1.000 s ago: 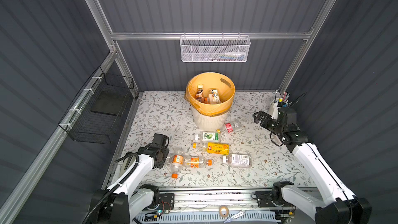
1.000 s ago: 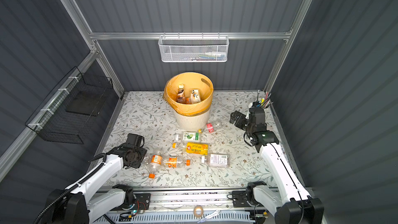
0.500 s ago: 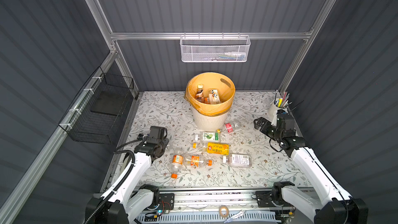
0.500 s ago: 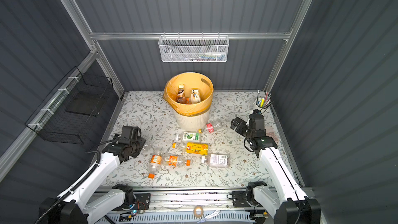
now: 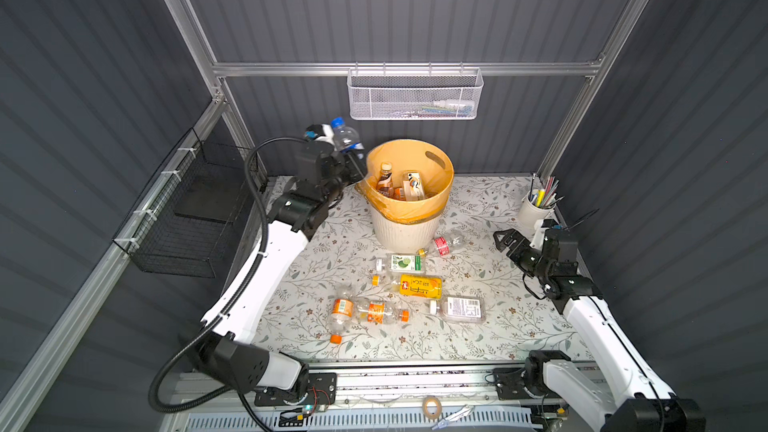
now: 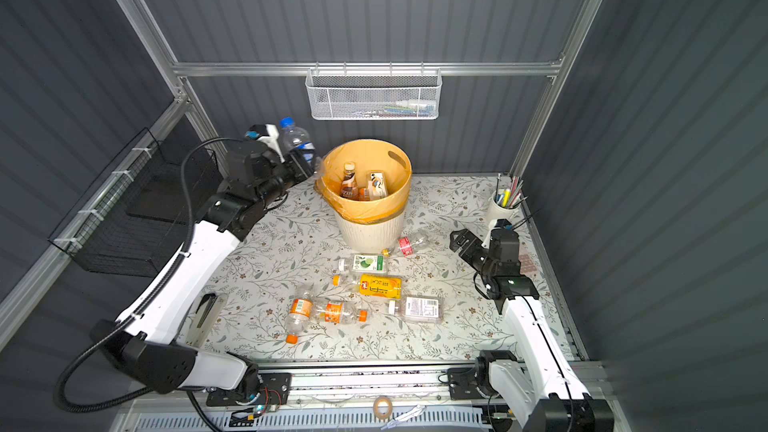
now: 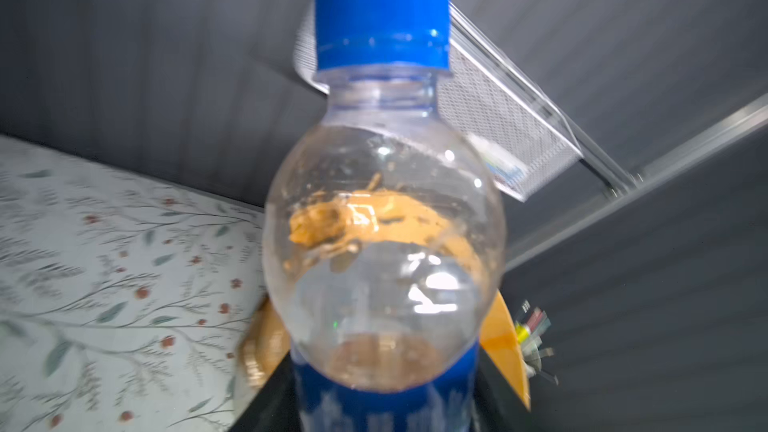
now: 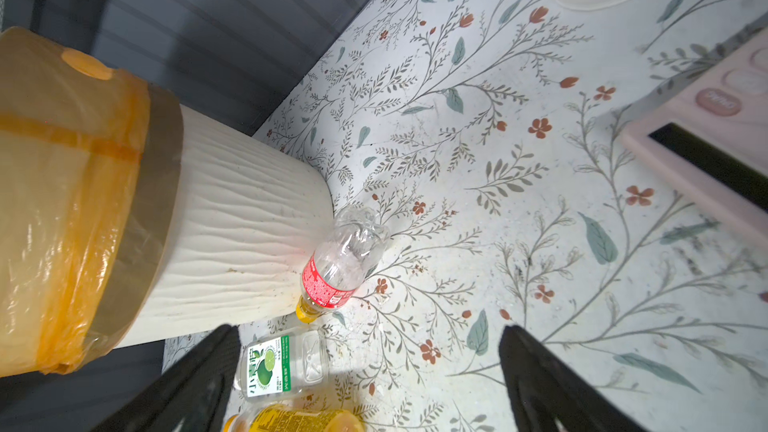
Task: Throw the plastic bottles in the bin
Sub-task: 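Carry the blue-cap bottle with the left gripper over the bin and release, then grasp the clear red-label bottle beside the bin with the right gripper while the left withdraws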
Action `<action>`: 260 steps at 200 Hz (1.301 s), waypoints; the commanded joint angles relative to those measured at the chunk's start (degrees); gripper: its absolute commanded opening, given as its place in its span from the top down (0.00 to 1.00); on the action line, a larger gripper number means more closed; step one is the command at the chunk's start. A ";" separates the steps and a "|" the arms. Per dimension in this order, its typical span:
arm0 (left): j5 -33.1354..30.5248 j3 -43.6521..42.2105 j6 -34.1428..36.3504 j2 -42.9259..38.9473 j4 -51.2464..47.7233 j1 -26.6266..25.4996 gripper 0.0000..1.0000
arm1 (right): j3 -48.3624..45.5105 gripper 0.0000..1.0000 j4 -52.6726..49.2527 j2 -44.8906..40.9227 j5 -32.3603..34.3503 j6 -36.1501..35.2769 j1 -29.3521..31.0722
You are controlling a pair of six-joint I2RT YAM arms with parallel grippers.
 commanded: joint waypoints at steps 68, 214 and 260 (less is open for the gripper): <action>0.35 -3.77 9.20 -2.62 2.07 -4.42 0.00 | -0.47 0.01 -1.16 -0.67 -0.55 3.12 -0.10; -24.20 -30.21 7.24 -19.48 -2.79 -3.89 0.00 | 0.50 0.01 7.73 18.03 4.01 20.12 12.14; -25.98 -35.95 4.95 -22.24 -5.22 -2.20 0.00 | 5.98 0.01 9.00 28.54 3.23 24.58 15.73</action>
